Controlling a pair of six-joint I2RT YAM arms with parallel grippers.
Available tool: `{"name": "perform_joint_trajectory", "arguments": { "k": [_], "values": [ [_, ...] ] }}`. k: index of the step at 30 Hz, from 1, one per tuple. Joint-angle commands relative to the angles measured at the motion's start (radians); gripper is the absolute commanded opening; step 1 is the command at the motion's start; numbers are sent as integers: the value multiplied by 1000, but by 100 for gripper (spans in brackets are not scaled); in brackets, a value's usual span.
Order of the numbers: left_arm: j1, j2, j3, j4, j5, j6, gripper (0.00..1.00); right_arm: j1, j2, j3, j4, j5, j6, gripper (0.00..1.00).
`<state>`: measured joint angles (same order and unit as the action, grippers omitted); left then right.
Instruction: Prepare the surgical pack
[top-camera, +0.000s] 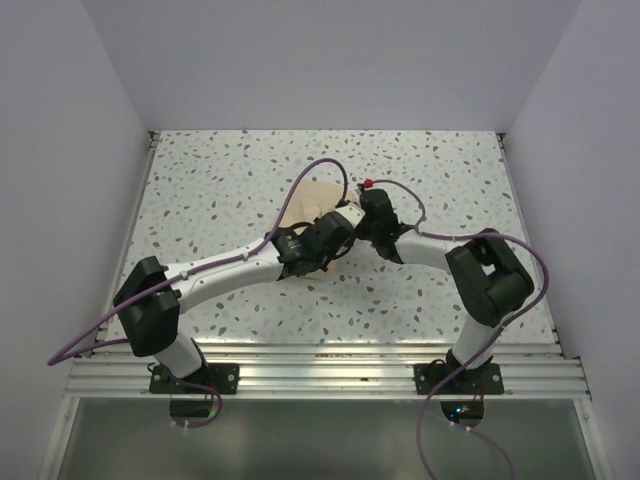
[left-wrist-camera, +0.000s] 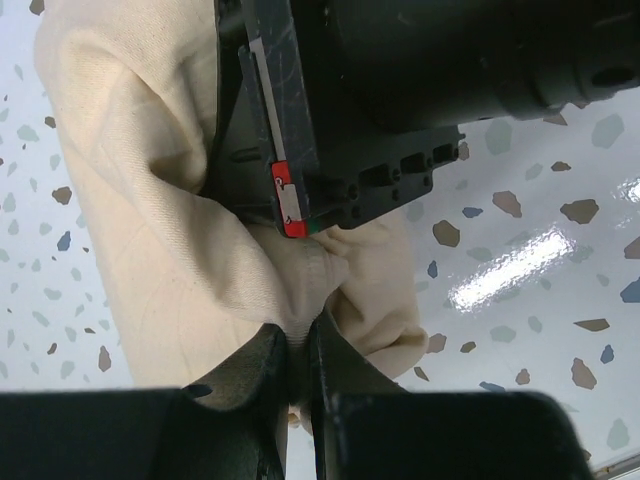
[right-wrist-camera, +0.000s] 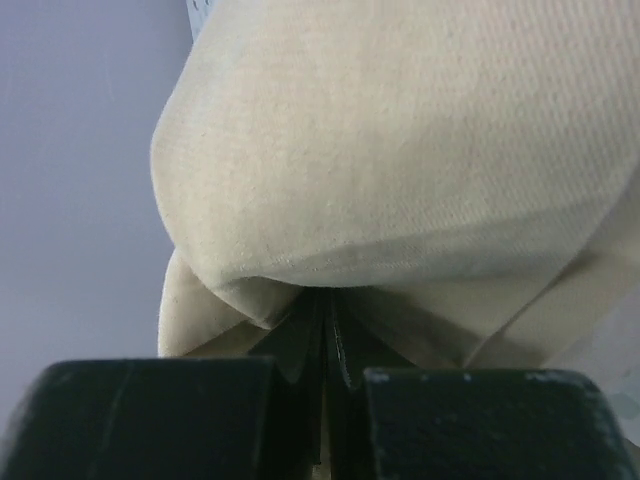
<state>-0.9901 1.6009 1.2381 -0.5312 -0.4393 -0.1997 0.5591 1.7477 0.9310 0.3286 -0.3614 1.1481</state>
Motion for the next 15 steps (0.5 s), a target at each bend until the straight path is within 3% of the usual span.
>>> {"name": "perform_joint_trajectory", "arguments": {
  "k": [1,7,15],
  "values": [
    [-24,-30,66,137,97,-38,0,25,100,31,82,139,21,0],
    [-24,-45,43,128,82,-46,0,-1,95,60,-34,124,-88,0],
    [-24,-93,-45,112,57,-81,0,-85,-66,193,-515,49,-332,11]
  ]
}}
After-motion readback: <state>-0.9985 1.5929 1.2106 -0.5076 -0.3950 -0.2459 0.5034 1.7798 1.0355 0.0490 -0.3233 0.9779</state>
